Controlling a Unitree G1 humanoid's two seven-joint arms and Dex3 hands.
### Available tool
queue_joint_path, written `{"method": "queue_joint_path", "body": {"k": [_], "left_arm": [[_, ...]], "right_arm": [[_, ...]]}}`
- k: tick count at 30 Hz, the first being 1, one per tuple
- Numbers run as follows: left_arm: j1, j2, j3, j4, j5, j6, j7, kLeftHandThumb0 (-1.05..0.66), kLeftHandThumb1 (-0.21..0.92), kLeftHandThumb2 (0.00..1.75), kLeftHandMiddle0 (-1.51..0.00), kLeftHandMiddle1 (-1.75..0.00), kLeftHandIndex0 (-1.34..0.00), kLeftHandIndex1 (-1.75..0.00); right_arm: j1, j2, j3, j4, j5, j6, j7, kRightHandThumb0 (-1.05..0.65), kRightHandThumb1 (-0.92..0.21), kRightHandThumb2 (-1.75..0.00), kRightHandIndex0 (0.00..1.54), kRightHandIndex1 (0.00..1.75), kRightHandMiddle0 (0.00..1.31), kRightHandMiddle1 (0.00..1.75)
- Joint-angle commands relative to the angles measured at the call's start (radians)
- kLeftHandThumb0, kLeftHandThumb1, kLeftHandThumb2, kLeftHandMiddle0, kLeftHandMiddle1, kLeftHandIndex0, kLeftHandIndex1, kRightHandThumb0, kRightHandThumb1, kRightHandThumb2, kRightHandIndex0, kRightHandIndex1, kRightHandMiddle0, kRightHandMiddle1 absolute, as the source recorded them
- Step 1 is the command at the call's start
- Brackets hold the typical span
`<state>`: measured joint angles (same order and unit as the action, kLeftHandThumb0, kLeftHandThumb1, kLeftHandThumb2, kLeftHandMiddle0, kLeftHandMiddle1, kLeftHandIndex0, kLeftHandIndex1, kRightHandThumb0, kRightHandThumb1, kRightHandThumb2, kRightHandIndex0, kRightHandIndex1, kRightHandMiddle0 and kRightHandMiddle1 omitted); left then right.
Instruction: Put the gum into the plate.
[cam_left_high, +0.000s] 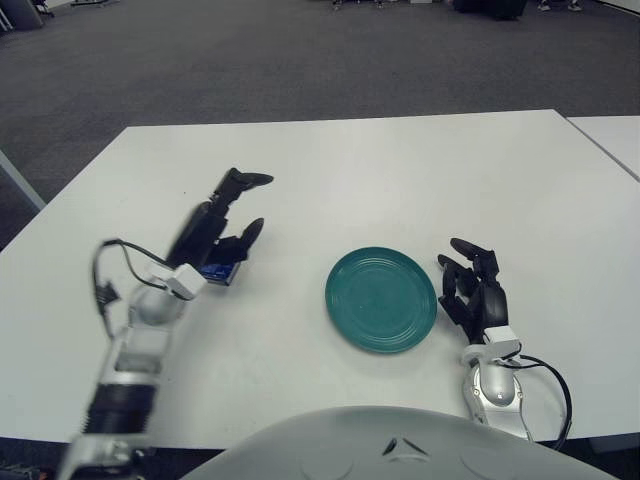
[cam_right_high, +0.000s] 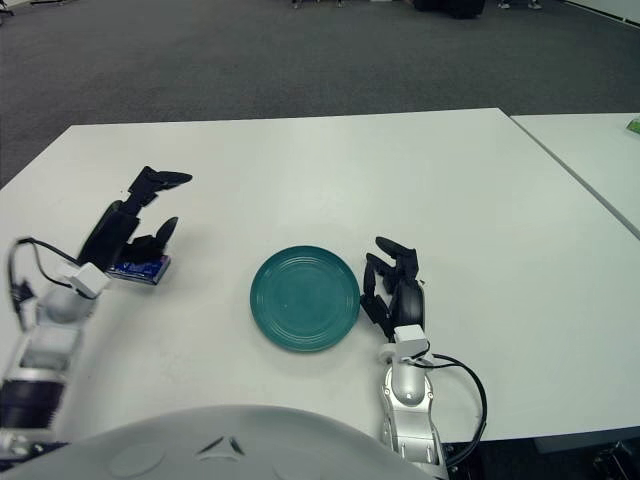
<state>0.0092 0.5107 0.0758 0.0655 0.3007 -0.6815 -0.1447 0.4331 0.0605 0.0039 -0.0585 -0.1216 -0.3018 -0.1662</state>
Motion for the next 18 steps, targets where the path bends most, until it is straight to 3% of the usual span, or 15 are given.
{"method": "queue_joint_path", "body": {"k": [1,3,7,10,13,18], "left_arm": [[-0.067,0.087,-0.005,0.084,0.050,-0.077,-0.016,-0.77,0.91,0.51,-0.18,-0.48,0.00,-0.98],[-0.085,0.122,-0.010,0.109,0.035,-0.089,-0.041,-0.77,0.90,0.49,-0.18,-0.47,0.00,-0.99],[-0.159,0.250,-0.017,0.225,-0.033,-0.125,-0.156,-0.74,0.77,0.56,-0.13,-0.49,0.00,-1.03],[-0.226,0.338,-0.052,0.382,0.001,-0.195,-0.220,-0.76,0.72,0.59,-0.08,-0.49,0.00,-1.04],[-0.269,0.372,-0.084,0.456,0.019,-0.233,-0.251,-0.79,0.70,0.60,-0.05,-0.49,0.00,-1.04],[-0.310,0.425,-0.167,0.484,0.113,-0.199,-0.318,-0.88,0.67,0.59,-0.01,-0.40,0.00,-0.97]], "right_arm": [[0.021,0.005,0.001,0.051,0.013,0.041,0.009,-0.60,-0.92,-0.72,0.41,0.49,0.00,1.02],[0.025,0.005,0.002,0.050,0.014,0.041,0.010,-0.60,-0.92,-0.73,0.41,0.49,0.00,1.02],[0.035,0.004,0.003,0.039,0.014,0.045,0.012,-0.61,-0.92,-0.73,0.41,0.49,0.00,1.02],[0.044,0.001,0.002,0.035,0.014,0.041,0.015,-0.61,-0.92,-0.73,0.42,0.49,0.00,1.01],[0.050,-0.003,0.000,0.031,0.014,0.038,0.017,-0.61,-0.92,-0.73,0.42,0.49,0.00,1.00],[0.062,-0.017,-0.007,0.027,0.015,0.035,0.021,-0.62,-0.92,-0.74,0.43,0.50,0.00,0.99]]}}
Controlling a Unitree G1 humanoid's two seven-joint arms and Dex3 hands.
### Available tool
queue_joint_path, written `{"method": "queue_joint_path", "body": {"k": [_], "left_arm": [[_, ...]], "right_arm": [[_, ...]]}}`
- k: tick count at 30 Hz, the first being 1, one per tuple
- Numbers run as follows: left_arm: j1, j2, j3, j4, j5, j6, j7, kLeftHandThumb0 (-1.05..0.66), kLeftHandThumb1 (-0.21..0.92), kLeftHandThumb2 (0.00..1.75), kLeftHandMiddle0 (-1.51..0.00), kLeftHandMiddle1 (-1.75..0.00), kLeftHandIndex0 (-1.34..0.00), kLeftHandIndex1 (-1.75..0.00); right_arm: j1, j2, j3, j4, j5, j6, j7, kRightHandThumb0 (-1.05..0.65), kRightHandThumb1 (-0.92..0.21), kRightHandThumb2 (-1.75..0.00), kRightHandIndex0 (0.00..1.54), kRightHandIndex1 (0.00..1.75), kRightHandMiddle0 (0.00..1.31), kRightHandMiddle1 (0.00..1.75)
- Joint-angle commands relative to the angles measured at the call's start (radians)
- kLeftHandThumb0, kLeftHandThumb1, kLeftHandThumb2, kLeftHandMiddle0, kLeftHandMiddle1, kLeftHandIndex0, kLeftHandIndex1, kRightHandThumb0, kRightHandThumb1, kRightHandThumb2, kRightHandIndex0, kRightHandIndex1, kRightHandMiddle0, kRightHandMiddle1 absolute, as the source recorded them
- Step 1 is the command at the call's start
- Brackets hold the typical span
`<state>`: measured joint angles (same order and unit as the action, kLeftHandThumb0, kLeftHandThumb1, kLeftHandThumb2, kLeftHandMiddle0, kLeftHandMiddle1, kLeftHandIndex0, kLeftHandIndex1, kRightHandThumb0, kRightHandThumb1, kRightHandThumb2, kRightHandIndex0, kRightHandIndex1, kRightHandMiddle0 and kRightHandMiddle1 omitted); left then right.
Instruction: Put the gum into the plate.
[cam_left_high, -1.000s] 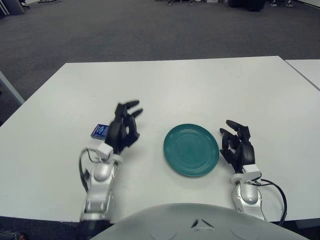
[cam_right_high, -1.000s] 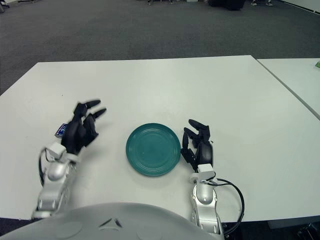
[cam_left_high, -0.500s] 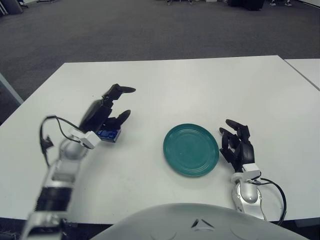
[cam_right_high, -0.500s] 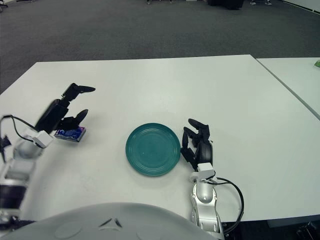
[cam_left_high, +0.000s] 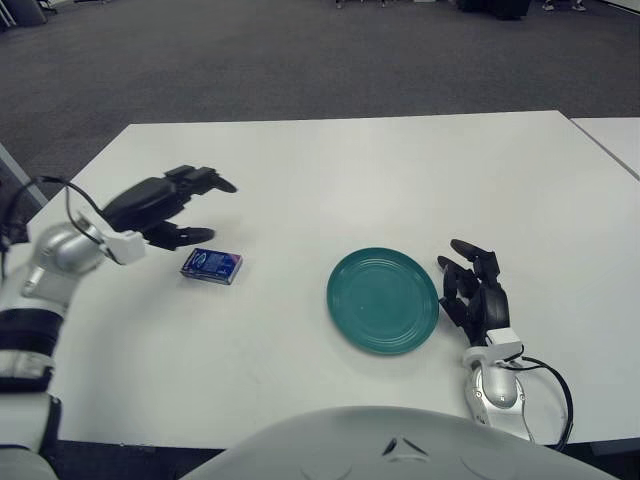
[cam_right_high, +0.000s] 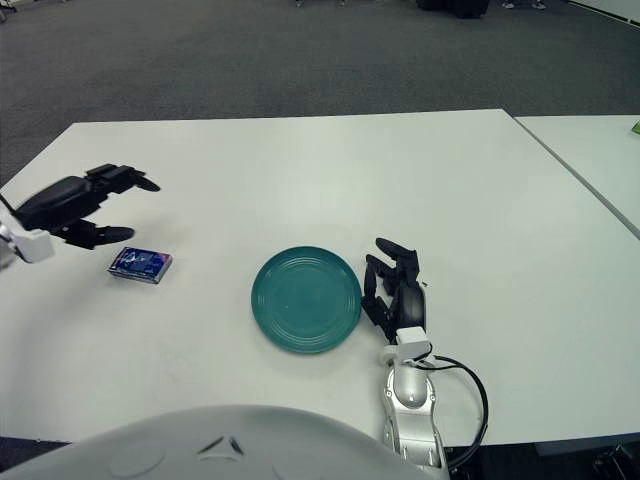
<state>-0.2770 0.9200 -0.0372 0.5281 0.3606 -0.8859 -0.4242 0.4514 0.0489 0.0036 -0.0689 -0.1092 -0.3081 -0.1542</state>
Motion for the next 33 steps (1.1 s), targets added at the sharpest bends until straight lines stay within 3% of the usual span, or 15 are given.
{"method": "queue_joint_path", "body": {"k": [1,8,18,23,30,33], "left_arm": [[-0.027,0.019,-0.063,0.023,0.062,0.010,-0.043,-0.89,0.66,0.58,0.00,-0.37,0.00,-0.95],[-0.020,0.046,-0.112,0.080,0.144,0.032,-0.024,-0.93,0.62,0.53,-0.01,-0.24,0.00,-0.93],[-0.061,0.052,-0.185,0.160,0.193,0.053,-0.061,-1.02,0.87,0.22,-0.04,-0.09,0.00,-0.79],[-0.082,0.042,-0.218,0.218,0.216,0.071,-0.064,-1.04,0.89,0.16,-0.02,-0.06,0.00,-0.62],[-0.097,0.040,-0.238,0.229,0.218,0.075,-0.059,-1.04,0.91,0.13,-0.02,-0.04,0.00,-0.53],[-0.105,0.009,-0.290,0.266,0.283,0.109,-0.041,-1.05,0.92,0.15,-0.01,-0.02,0.00,-0.45]], "right_arm": [[0.046,-0.007,-0.008,0.036,0.005,0.041,0.010,-0.62,-0.92,-0.74,0.43,0.50,0.00,0.99],[0.051,-0.016,-0.020,0.036,0.014,0.034,0.017,-0.62,-0.92,-0.75,0.43,0.50,0.00,1.03],[0.054,-0.019,-0.034,0.040,0.022,0.030,0.024,-0.61,-0.92,-0.74,0.44,0.51,0.00,1.06],[0.054,-0.021,-0.037,0.041,0.018,0.031,0.023,-0.61,-0.92,-0.74,0.44,0.52,0.00,1.06],[0.054,-0.024,-0.038,0.040,0.003,0.034,0.014,-0.61,-0.92,-0.74,0.44,0.52,0.00,1.05],[0.055,-0.025,-0.040,0.036,0.001,0.038,0.013,-0.61,-0.92,-0.75,0.44,0.52,0.00,1.04]]}}
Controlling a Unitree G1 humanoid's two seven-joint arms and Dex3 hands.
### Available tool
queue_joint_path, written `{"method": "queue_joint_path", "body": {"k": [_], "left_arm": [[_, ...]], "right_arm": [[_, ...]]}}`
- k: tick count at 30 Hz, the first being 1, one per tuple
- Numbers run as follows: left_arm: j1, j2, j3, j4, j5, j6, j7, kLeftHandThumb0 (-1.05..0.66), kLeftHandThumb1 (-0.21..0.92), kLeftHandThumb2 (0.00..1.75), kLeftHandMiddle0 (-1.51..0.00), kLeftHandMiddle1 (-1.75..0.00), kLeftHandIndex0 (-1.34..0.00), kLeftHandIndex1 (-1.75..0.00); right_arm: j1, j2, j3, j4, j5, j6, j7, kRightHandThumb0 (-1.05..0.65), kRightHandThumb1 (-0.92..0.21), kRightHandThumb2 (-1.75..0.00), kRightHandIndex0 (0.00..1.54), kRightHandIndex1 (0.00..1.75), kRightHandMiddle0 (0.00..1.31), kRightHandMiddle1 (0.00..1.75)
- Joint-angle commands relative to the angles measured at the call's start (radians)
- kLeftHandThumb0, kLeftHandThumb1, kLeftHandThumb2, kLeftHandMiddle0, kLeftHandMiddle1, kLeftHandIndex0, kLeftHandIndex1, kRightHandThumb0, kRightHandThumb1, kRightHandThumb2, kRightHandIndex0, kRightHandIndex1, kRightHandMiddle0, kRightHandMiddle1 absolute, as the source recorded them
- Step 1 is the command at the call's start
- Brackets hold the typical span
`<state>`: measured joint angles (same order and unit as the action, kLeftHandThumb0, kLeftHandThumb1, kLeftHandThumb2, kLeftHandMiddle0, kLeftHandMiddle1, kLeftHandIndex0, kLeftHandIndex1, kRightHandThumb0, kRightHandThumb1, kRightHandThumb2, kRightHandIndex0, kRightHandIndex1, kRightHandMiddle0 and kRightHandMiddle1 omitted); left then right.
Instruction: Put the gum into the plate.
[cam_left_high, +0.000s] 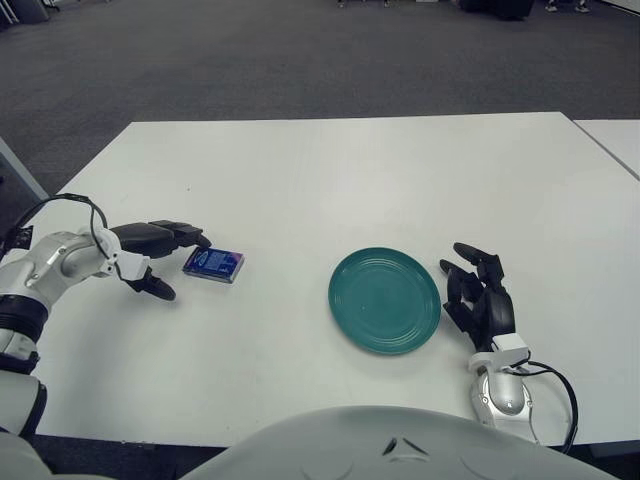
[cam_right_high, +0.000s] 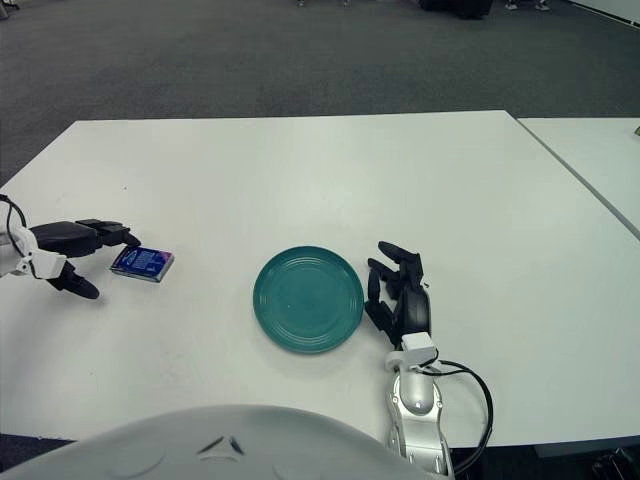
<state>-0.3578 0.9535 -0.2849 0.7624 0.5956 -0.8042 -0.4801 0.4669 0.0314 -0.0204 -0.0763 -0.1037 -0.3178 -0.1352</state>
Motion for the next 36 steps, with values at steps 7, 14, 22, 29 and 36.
{"method": "queue_joint_path", "body": {"k": [7,14,22,29,36], "left_arm": [[-0.046,-0.081,-0.094,0.126,0.107,0.069,0.128,-1.05,0.92,0.13,0.00,0.00,0.00,-0.35],[-0.093,-0.112,-0.123,0.214,0.113,0.099,0.189,-1.05,0.89,0.09,0.00,0.00,0.00,-0.31],[-0.142,-0.145,-0.159,0.292,0.131,0.116,0.271,-1.05,0.91,0.08,-0.01,0.00,0.00,-0.32],[-0.152,-0.177,-0.164,0.326,0.130,0.128,0.375,-1.05,0.92,0.16,-0.09,-0.04,0.00,-0.42],[-0.150,-0.230,-0.161,0.333,0.113,0.165,0.429,-1.05,0.92,0.28,-0.21,-0.09,0.00,-0.59]], "right_arm": [[0.039,-0.007,-0.020,0.046,-0.006,0.051,-0.006,-0.61,-0.92,-0.75,0.44,0.52,0.00,1.04],[0.035,-0.007,-0.020,0.051,-0.011,0.053,-0.007,-0.62,-0.92,-0.75,0.44,0.52,0.00,1.04],[0.029,-0.006,-0.021,0.056,-0.013,0.053,-0.009,-0.62,-0.92,-0.74,0.43,0.51,0.00,1.03],[0.032,-0.005,-0.021,0.054,-0.011,0.055,-0.008,-0.63,-0.92,-0.74,0.42,0.50,0.00,1.02],[0.038,-0.004,-0.020,0.048,-0.008,0.059,-0.005,-0.63,-0.92,-0.74,0.42,0.50,0.00,1.03]]}}
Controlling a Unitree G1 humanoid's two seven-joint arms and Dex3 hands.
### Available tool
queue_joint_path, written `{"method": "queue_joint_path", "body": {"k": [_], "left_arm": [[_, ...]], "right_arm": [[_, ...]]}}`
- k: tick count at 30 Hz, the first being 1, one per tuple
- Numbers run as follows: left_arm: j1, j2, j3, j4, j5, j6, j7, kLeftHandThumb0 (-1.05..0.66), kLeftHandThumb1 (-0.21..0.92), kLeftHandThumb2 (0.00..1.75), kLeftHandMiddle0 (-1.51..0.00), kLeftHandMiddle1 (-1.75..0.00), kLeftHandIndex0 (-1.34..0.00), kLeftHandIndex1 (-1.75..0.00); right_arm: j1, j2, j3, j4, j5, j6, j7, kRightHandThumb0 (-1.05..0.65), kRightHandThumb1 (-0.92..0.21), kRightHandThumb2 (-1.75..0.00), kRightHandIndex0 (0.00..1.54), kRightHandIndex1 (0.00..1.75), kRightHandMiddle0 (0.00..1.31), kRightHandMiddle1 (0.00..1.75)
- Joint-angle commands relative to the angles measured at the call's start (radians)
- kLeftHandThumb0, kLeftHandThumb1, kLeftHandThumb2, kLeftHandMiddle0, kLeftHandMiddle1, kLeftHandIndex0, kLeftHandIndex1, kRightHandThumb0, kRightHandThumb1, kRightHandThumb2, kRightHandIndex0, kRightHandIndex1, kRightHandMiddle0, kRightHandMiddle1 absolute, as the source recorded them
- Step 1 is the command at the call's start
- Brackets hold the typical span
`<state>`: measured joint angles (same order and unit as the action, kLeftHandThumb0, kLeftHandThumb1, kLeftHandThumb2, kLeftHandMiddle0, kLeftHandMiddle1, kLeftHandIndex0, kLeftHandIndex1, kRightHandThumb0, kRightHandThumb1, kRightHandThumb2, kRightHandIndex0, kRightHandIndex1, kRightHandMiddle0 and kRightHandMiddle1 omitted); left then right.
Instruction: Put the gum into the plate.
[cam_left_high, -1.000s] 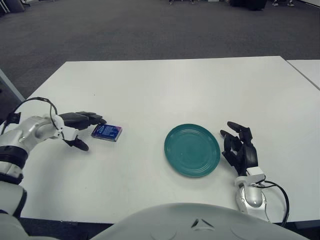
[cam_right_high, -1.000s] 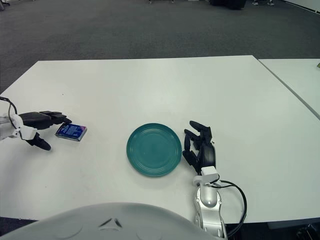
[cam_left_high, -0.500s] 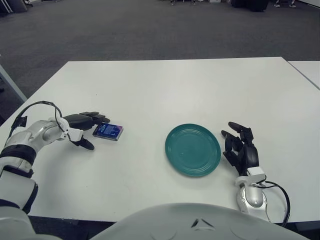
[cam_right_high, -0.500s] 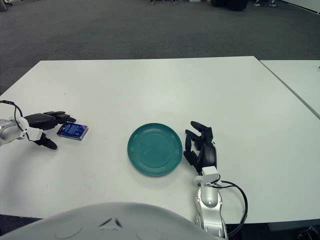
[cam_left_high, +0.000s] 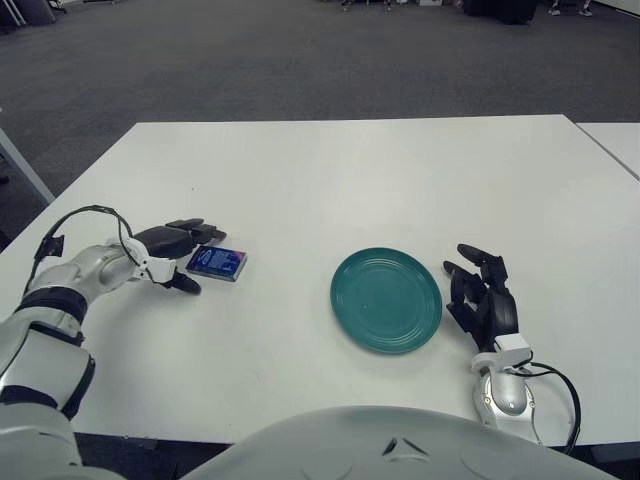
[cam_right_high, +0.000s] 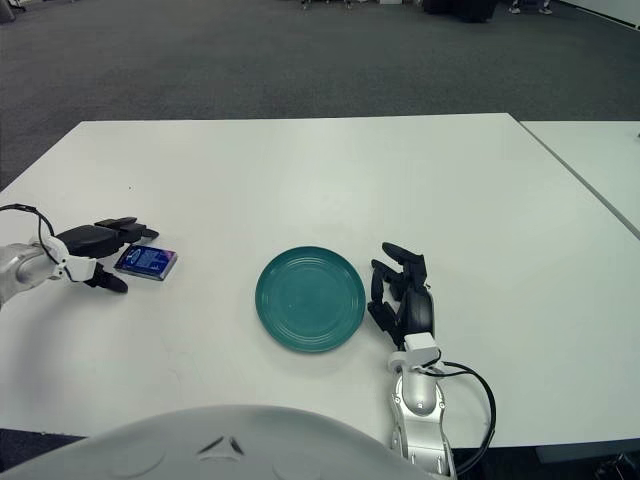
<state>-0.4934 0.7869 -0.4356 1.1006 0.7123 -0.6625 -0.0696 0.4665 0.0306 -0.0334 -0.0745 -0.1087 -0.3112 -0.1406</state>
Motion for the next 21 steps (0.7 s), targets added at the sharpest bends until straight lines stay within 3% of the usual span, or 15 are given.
{"method": "queue_joint_path", "body": {"k": [1,3,4,6,8,10,12,15,18,21], "left_arm": [[-0.016,-0.074,-0.011,-0.008,-0.006,0.031,0.022,-1.05,0.92,0.29,-0.26,-0.13,0.00,-0.67],[-0.016,-0.088,-0.006,-0.013,-0.017,0.042,0.020,-1.03,0.92,0.30,-0.25,-0.46,0.00,-0.97],[-0.015,-0.094,-0.001,-0.016,-0.028,0.045,0.013,-1.03,0.92,0.30,-0.25,-0.54,0.00,-1.03],[-0.007,-0.109,0.013,-0.035,-0.058,0.054,0.000,-0.95,0.92,0.29,-0.33,-0.96,-0.02,-1.42],[0.000,-0.116,0.019,-0.048,-0.075,0.060,-0.003,-0.92,0.92,0.30,-0.39,-1.16,-0.03,-1.58],[0.013,-0.123,0.028,-0.057,-0.092,0.063,0.007,-0.89,0.92,0.30,-0.47,-1.31,-0.09,-1.66],[0.028,-0.132,0.040,-0.062,-0.108,0.068,0.032,-0.80,0.92,0.30,-0.65,-1.53,-0.35,-1.71],[0.039,-0.140,0.042,-0.080,-0.110,0.096,0.051,-0.68,0.91,0.29,-0.78,-1.67,-0.54,-1.73],[0.061,-0.138,0.040,-0.127,-0.112,0.120,0.047,-0.53,0.58,0.88,-0.86,-1.72,-0.53,-1.74],[0.096,-0.121,0.049,-0.213,-0.126,0.145,0.011,-0.48,0.47,1.09,-0.90,-1.74,-0.54,-1.75]], "right_arm": [[0.038,-0.003,-0.007,0.046,-0.003,0.054,0.000,-0.64,-0.92,-0.74,0.43,0.50,0.00,1.03],[0.038,-0.002,-0.007,0.045,-0.002,0.057,0.001,-0.64,-0.92,-0.74,0.43,0.51,0.00,1.04],[0.039,-0.002,-0.008,0.046,-0.001,0.057,0.001,-0.64,-0.92,-0.74,0.43,0.51,0.00,1.04],[0.039,-0.001,-0.008,0.047,0.001,0.059,0.002,-0.64,-0.92,-0.74,0.44,0.51,0.00,1.05],[0.038,0.000,-0.008,0.048,0.002,0.060,0.002,-0.64,-0.92,-0.74,0.44,0.51,0.00,1.05],[0.038,0.000,-0.009,0.049,0.002,0.059,0.003,-0.64,-0.92,-0.74,0.44,0.51,0.00,1.05],[0.039,-0.001,-0.009,0.052,0.004,0.054,0.004,-0.63,-0.92,-0.74,0.44,0.52,0.00,1.05],[0.037,0.000,-0.008,0.055,0.004,0.049,0.004,-0.63,-0.92,-0.74,0.44,0.52,0.00,1.05],[0.038,0.000,-0.007,0.055,0.004,0.045,0.004,-0.63,-0.92,-0.75,0.43,0.52,0.00,1.04],[0.035,-0.001,-0.007,0.057,0.003,0.044,0.004,-0.63,-0.92,-0.75,0.43,0.52,0.00,1.04]]}}
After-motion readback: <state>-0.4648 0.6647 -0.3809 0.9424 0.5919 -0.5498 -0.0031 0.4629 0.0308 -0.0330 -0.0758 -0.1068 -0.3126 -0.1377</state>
